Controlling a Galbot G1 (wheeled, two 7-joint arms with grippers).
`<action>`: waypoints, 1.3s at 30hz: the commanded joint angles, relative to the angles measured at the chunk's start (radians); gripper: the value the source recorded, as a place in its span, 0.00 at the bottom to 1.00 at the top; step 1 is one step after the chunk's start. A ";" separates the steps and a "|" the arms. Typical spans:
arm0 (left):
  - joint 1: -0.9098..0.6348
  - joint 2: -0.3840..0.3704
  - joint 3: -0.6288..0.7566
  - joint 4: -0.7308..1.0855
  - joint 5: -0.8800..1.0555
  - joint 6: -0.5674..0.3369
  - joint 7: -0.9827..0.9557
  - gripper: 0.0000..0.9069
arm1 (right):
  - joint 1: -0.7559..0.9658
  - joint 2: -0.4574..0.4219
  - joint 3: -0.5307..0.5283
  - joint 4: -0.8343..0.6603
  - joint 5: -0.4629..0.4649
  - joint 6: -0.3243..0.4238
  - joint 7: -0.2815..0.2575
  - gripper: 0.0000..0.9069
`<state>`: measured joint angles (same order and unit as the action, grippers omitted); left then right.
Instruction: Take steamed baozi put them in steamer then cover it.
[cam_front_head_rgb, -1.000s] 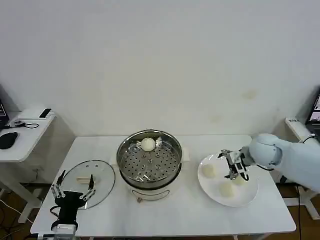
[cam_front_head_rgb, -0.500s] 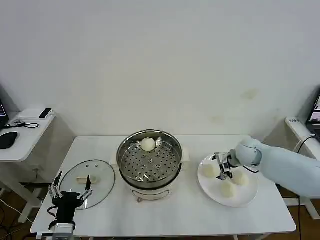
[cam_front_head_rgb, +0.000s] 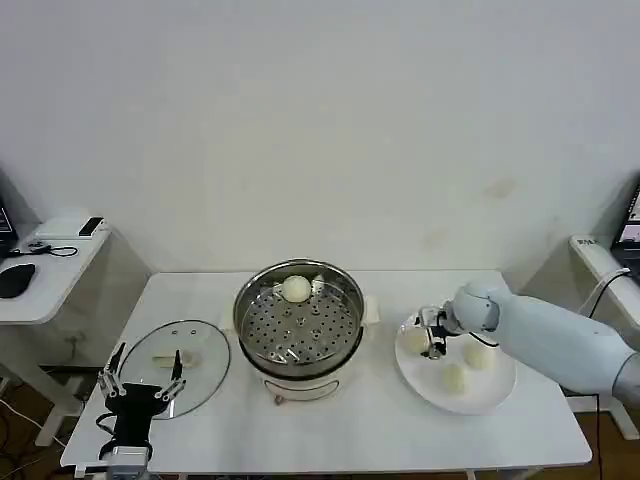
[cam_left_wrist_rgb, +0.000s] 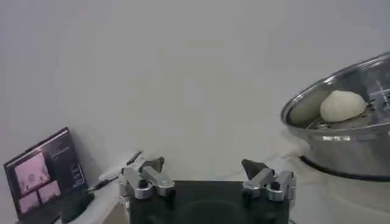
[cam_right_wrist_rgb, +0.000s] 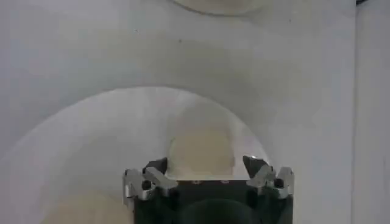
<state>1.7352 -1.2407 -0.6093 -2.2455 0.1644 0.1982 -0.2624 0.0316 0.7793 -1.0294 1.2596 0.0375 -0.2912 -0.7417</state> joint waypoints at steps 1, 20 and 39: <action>0.000 0.001 0.001 -0.001 0.001 0.001 -0.001 1.00 | -0.012 0.027 0.011 -0.031 -0.005 -0.002 -0.018 0.62; -0.016 0.000 0.035 0.006 0.000 0.003 -0.001 1.00 | 0.355 -0.183 -0.139 0.206 0.145 -0.054 -0.056 0.63; -0.058 0.008 0.068 0.009 0.008 0.014 0.001 1.00 | 0.773 0.184 -0.328 0.322 0.592 -0.236 0.074 0.64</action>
<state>1.6819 -1.2332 -0.5449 -2.2366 0.1709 0.2125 -0.2608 0.6426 0.7831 -1.2945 1.5292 0.3986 -0.4267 -0.7273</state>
